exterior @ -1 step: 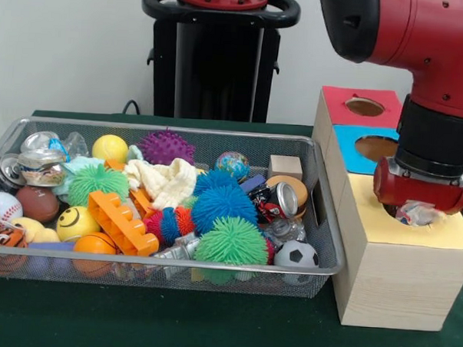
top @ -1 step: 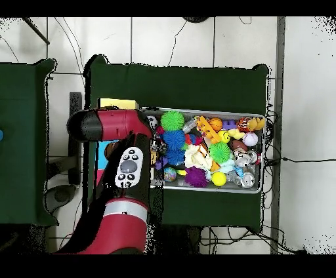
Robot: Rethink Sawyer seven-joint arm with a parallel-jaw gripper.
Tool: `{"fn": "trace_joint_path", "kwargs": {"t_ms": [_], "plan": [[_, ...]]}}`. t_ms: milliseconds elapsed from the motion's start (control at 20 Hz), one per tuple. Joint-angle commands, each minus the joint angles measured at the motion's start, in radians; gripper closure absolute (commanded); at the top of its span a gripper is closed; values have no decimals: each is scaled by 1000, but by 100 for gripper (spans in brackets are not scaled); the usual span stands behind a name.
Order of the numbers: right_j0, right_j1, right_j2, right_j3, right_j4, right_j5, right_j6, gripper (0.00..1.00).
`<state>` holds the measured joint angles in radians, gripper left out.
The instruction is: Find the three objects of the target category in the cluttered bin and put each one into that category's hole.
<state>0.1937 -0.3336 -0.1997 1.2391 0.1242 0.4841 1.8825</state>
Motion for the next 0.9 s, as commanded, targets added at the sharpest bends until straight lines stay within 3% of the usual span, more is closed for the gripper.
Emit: {"fn": "trace_joint_path", "kwargs": {"t_ms": [50, 900], "plan": [[-68, 85, 98, 13, -12, -15, 84, 100], [-81, -34, 131, 94, -2, 97, 60, 100]]}}
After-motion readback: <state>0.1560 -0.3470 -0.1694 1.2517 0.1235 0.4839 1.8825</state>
